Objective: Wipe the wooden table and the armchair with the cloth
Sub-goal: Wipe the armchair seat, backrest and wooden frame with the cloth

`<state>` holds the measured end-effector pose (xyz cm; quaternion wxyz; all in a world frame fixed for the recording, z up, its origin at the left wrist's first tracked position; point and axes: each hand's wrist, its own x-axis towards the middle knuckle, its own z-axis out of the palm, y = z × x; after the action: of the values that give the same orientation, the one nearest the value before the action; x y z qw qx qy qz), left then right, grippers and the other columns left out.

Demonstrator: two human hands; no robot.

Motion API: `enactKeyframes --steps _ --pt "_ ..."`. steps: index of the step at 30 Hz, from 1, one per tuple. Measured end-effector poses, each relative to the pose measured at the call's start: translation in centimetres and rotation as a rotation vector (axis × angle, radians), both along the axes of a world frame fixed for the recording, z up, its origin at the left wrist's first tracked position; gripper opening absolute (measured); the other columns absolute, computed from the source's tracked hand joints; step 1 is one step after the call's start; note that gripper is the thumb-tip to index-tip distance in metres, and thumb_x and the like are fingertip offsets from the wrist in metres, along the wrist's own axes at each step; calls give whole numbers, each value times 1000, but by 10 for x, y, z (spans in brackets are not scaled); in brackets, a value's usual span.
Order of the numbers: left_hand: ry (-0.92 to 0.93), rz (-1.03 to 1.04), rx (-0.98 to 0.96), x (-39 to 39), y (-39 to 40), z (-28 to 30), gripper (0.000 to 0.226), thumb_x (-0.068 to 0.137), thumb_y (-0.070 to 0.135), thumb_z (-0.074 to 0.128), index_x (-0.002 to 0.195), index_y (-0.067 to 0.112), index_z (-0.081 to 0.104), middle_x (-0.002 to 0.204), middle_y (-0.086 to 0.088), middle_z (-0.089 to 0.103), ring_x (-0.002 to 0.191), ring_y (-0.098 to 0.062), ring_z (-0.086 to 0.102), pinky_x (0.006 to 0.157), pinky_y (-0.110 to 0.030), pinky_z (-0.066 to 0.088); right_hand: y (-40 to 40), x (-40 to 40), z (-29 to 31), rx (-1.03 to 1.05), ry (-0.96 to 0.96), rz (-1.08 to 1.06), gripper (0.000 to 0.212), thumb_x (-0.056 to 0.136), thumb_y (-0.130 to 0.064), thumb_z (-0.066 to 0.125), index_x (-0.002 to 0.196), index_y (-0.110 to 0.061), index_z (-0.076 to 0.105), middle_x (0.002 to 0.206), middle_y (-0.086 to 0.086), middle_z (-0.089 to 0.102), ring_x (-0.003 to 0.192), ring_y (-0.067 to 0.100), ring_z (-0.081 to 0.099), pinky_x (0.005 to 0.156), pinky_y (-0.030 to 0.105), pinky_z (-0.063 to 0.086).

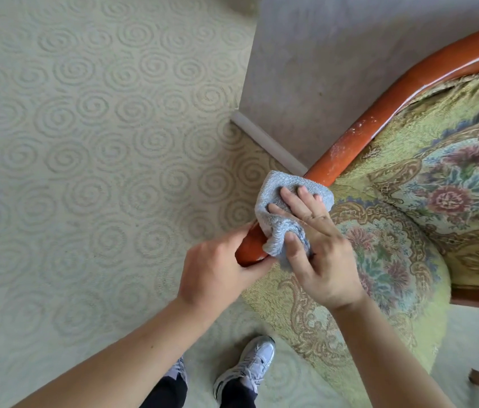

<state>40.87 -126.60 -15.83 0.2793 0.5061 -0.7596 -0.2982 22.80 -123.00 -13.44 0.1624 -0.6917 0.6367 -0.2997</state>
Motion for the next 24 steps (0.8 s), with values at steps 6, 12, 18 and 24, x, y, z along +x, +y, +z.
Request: enactKeyframes --steps 6,12,18,24 --pt "-38 -14 -20 0 1 2 44 71 61 81 96 25 76 53 4 61 43 -15 56 44 -24 45 -29 -34 5 75 40 -194 48 100 -41 36 143 -24 49 151 -6 45 147 7 25 104 43 46" --pt "-41 -40 39 1 1 3 38 74 64 76 88 29 69 46 13 33 39 -9 46 42 -20 36 -64 -67 6 191 104 -351 55 96 -51 32 146 -32 44 156 0 38 147 14 28 106 39 41" --pt "-114 -162 278 -4 -14 20 28 78 61 72 82 38 56 52 13 50 50 -3 51 46 -15 29 -40 -40 24 222 12 -334 47 101 -44 38 147 -37 39 145 -35 19 147 6 21 108 25 33" --pt "-101 -161 303 -36 -31 28 36 80 50 74 105 26 64 81 3 71 81 -22 70 65 -34 51 -21 -23 38 268 -49 -213 37 100 -43 36 135 -56 37 150 -21 35 147 1 20 111 6 22"
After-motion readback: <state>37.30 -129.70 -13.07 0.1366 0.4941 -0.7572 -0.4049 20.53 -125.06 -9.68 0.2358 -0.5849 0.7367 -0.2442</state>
